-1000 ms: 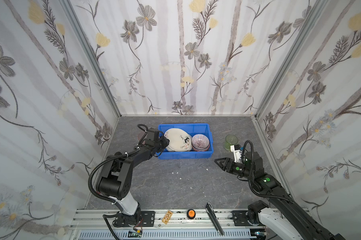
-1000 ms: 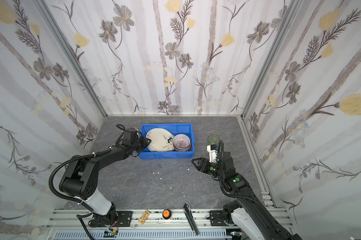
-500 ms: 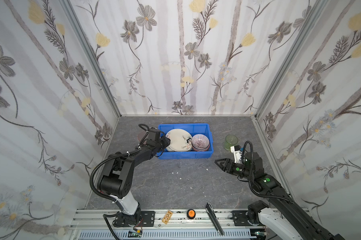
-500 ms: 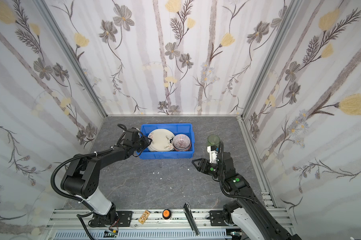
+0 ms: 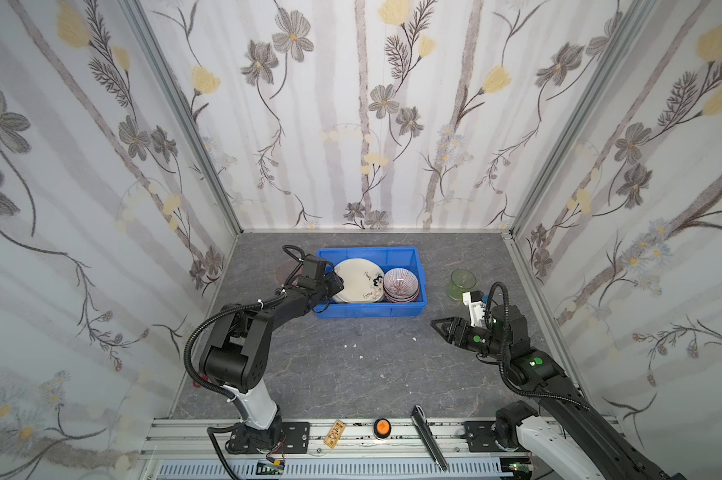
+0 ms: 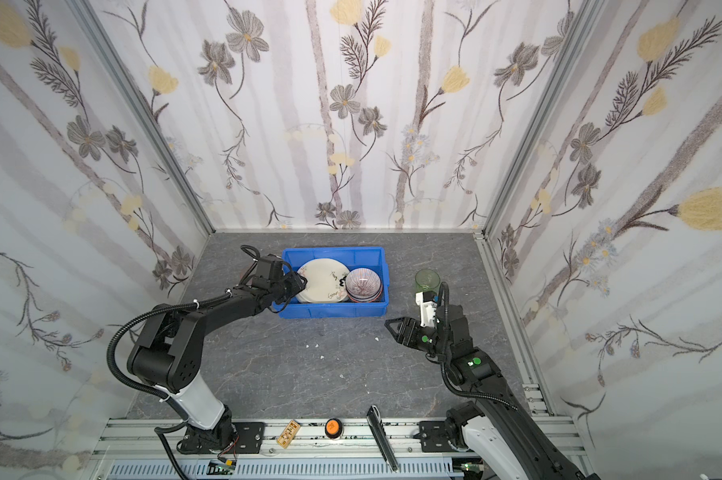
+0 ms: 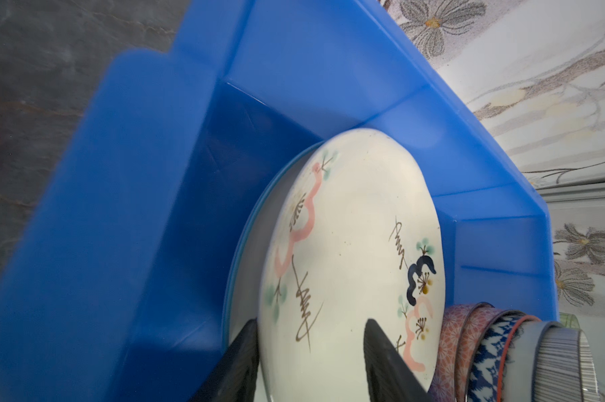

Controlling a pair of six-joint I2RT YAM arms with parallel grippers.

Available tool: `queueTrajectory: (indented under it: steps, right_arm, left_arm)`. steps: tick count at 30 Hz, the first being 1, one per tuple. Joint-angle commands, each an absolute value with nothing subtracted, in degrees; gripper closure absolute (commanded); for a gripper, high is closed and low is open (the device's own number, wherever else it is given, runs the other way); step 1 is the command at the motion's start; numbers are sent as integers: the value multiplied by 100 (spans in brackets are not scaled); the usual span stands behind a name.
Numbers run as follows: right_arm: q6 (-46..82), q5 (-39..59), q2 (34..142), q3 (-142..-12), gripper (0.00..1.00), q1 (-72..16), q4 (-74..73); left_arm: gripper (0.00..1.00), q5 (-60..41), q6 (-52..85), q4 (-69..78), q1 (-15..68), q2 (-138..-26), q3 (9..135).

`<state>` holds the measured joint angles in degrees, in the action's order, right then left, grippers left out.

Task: Place the mixed dishes into the plastic bin
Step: 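Lower the cream plate flat onto the watermelon plate with the left gripper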

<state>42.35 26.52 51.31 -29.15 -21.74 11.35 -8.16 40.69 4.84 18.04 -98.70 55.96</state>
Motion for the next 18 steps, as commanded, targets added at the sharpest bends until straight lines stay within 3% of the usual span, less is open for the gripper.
queueTrajectory:
  steps: [1,11,14,18]
  right_arm:
    - [4102,2478,5142,-3027,41,-2154,1284]
    - [3581,1959,5347,-3658,39,-2093,2089]
    - [3389,1820,5458,-3927,37,-2021,2313]
    - [3194,1715,5630,-4201,34,-1930,2503]
  left_arm:
    - [46,-491,3991,-12,1813,-9935,5700]
    - [22,-158,3834,-494,1968,-10031,6122]
    - [8,-2,3777,-701,2013,-10012,6258]
    - [0,230,3653,-1005,2091,-9979,6484]
